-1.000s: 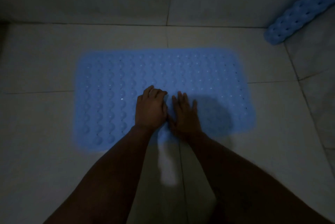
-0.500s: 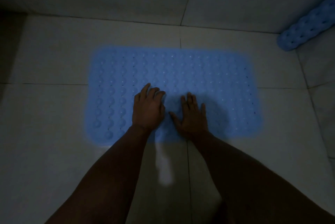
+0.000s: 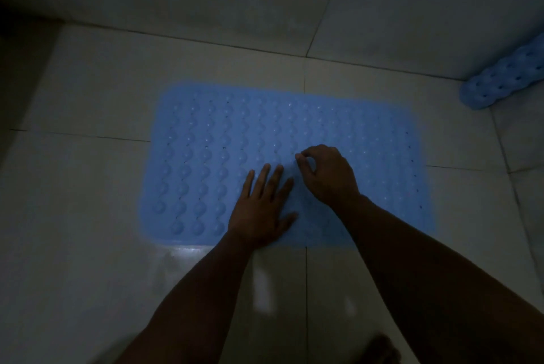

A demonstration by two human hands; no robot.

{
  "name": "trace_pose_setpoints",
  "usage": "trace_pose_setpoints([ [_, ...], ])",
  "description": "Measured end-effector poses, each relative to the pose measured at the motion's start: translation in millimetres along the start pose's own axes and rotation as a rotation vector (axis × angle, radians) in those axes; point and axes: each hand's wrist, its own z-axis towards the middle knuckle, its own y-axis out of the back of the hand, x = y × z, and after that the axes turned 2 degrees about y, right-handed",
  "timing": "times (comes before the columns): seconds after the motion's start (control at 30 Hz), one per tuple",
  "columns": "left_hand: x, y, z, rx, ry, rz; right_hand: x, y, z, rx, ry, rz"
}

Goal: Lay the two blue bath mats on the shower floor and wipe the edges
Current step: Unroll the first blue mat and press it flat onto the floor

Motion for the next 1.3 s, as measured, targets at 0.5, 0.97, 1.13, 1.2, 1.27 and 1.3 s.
trace_pose_setpoints([
  [0.5, 1.1, 10.2, 2.5, 0.103, 0.012, -0.102, -8.4, -3.7, 19.1, 0.020, 0.093, 0.119],
  [0.97, 106.7, 91.7, -33.7, -0.118, 0.443, -0.062, 131.4, -82.7, -34.8, 0.076, 0.126, 0.091],
  [1.13, 117.1, 88.6, -51.3, -0.159, 0.467, -0.047, 156.0, -118.3, -69.2, 0.186, 0.149, -0.188],
  [1.2, 119.8, 86.3, -53.7, -0.149, 0.462, -0.042, 154.8, -116.2, -68.7, 0.167, 0.139, -0.179],
  [1.27, 124.5, 84.5, -55.8, -0.134, 0.470, -0.044, 155.7, -115.5, -68.0, 0.170, 0.136, -0.175],
  [1.3, 127.3, 83.4, -58.6, -0.125, 0.473, -0.043, 157.3, -116.3, -68.7, 0.182, 0.139, -0.174],
])
